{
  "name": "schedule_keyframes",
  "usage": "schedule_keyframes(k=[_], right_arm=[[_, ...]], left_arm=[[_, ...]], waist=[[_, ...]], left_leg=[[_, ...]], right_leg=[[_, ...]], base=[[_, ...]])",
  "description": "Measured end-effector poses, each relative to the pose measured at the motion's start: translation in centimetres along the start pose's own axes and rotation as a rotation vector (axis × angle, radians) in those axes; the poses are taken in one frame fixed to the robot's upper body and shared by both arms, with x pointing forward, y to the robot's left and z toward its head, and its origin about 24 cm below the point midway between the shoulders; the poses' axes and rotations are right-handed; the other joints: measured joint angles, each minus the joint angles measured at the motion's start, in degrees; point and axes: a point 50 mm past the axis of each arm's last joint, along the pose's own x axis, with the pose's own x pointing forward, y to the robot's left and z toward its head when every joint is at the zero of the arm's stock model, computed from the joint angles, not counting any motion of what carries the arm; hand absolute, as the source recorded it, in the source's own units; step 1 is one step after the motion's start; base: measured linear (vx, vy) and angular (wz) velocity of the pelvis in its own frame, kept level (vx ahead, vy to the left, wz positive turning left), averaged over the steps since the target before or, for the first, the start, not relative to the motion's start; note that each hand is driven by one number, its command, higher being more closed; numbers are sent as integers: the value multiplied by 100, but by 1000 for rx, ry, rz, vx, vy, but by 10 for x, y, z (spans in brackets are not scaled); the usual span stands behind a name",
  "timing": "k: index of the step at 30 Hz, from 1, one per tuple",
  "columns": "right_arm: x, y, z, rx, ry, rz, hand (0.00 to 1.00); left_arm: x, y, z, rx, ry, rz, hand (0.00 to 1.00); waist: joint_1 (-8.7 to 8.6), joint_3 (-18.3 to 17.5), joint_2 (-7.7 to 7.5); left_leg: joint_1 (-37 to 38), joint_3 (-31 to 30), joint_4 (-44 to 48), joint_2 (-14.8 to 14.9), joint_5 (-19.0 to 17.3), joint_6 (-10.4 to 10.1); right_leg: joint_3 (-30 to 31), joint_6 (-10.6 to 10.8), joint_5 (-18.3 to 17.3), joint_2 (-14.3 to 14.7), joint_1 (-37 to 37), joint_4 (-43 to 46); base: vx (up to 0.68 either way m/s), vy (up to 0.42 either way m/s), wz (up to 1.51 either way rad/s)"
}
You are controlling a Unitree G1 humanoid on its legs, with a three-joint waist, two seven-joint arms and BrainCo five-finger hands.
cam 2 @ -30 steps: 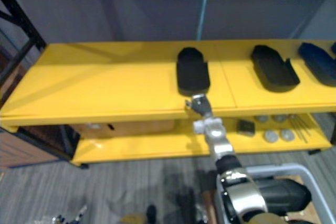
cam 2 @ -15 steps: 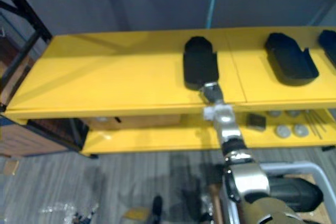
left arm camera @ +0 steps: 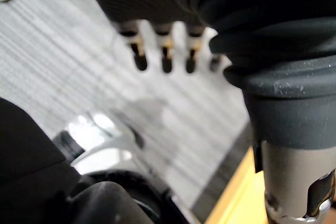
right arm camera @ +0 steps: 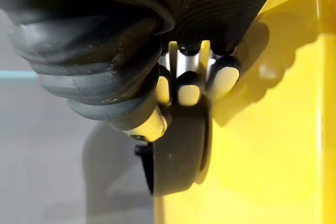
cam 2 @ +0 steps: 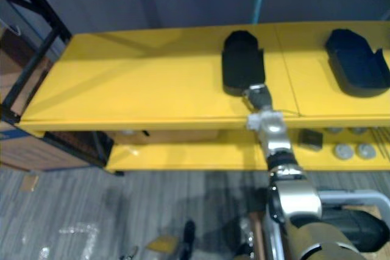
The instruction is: Walk over and take plastic housings, then place them on the shelf
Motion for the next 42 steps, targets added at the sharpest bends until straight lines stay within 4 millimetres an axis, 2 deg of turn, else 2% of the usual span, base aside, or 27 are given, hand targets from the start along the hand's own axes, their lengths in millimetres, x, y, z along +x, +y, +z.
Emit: schedule_keyframes(k=[5,6,10,13,14,15,16,18,19,20,21,22,24,28,30,32,34,36,37,39,40,42], right_arm=[[0,2,0,-10,-1,13,100],[0,2,0,-37,-6,7,0],[0,7,8,-69,-66,-24,0],[-20,14,35,-34,-313,-52,0],[-38,18,47,-9,-427,-43,0],[-61,19,55,2,-526,-39,0],[-73,18,56,-5,-559,-43,0],[-121,1,48,-16,-608,-77,0],[-132,-5,46,-25,-610,-92,0],[-147,-17,41,-19,-600,-108,0],[-156,-26,36,0,-589,-131,0],[-168,-38,23,37,-547,-167,0],[-178,-42,12,72,-506,-175,0],[-185,-23,-13,165,-410,-153,0],[-184,-21,-20,151,-374,-208,0],[-181,-28,-34,115,-306,-337,0],[-185,-40,-46,49,-245,-465,0],[-199,-63,-62,-22,-161,-621,0],[-207,-73,-68,-38,-132,-678,0],[-236,-102,-76,-79,-79,-816,0],[-243,-107,-77,-94,-67,-840,0],[-267,-122,-80,-144,-26,-906,0]], left_arm=[[0,0,0,8,-7,-1,0],[0,0,0,8,-10,-1,0],[0,0,0,10,-12,-1,0],[0,3,-3,8,3,-2,0],[0,6,-4,8,11,6,0],[0,12,-4,4,11,25,0],[0,16,-4,3,10,35,0],[-1,30,-6,9,22,78,0],[-2,33,-7,17,24,88,0],[-3,38,-9,25,30,102,0],[-3,41,-8,36,23,111,0],[-3,46,-5,42,6,126,0],[-2,43,-2,45,-16,117,0],[4,28,11,85,-73,70,0],[4,24,13,122,-84,59,0],[4,23,11,144,-72,55,0],[4,26,7,174,-40,59,0],[4,30,3,226,3,59,0],[3,32,1,242,20,61,0],[3,34,-2,309,50,52,0],[4,34,-2,319,53,44,0],[7,28,5,390,36,20,0]], waist=[[-1,3,6],[-2,3,6],[-40,3,5],[-156,-7,-13],[-185,-28,-64],[-316,-56,-178],[-379,-87,-243],[-686,-244,-518],[-770,-279,-575],[-939,-373,-640],[-994,-420,-696],[-1166,-488,-772],[-1277,-557,-769],[-1275,-744,-614],[-1236,-815,-547],[-1224,-861,-493],[-1237,-886,-470],[-1299,-893,-462],[-1390,-896,-456],[-1630,-934,-409],[-1694,-938,-402],[-1960,-967,-381]], left_leg=[[5,9,0,1,0,-1],[5,11,0,1,-1,-1],[4,38,-1,15,-3,-2],[6,177,0,49,-17,-10],[7,328,0,91,-48,-5],[9,435,0,125,-64,-12],[10,529,1,145,-66,-14],[85,846,2,222,-102,-37],[126,931,1,241,-125,-46],[199,1095,0,289,-216,-75],[233,1225,1,323,-262,-107],[322,1347,0,336,-278,-118],[325,1391,0,340,-302,-118],[305,1590,-27,335,-327,-111],[294,1664,-28,334,-368,-115],[279,1855,-28,341,-407,-149],[235,2122,-23,359,-428,-166],[280,2542,3,387,-440,-182],[338,2694,4,398,-460,-210],[569,3057,5,454,-575,-317],[620,3139,9,464,-601,-344],[653,3346,245,528,-775,-369]], right_leg=[[9,0,0,1,-1,0],[12,0,0,1,-3,0],[49,-1,1,18,-15,-17],[199,-4,7,54,-58,-37],[342,-24,24,98,-124,-54],[439,-40,38,140,-151,-101],[490,-44,40,159,-178,-110],[777,-51,40,234,-250,-112],[855,-52,39,253,-254,-113],[1029,-77,36,306,-290,-114],[1175,-106,47,343,-319,-118],[1313,-112,45,369,-313,-117],[1338,-117,42,373,-330,-113],[1521,-135,77,378,-481,-98],[1617,-122,89,392,-540,-107],[1795,-125,89,423,-695,-101],[2080,-174,191,473,-862,-95],[2441,-201,326,559,-1015,-120],[2573,-202,337,601,-1027,-121],[2913,-203,340,724,-1002,-119],[2985,-203,339,746,-992,-117],[3159,-202,339,777,-985,-110]], base=[[0,0,0],[0,0,0],[7,5,-2],[27,6,-18],[42,-2,-48],[60,-17,-51],[68,-31,-50],[79,-31,-61],[72,-20,-73],[56,-12,-79],[11,-14,-93],[-14,-14,-60],[-29,-11,-26],[-51,2,-20],[-48,1,-19],[-32,3,-38],[8,1,-75],[76,-1,-91],[85,-6,-90],[66,-10,-88],[35,-10,-67],[1,-25,-48]])
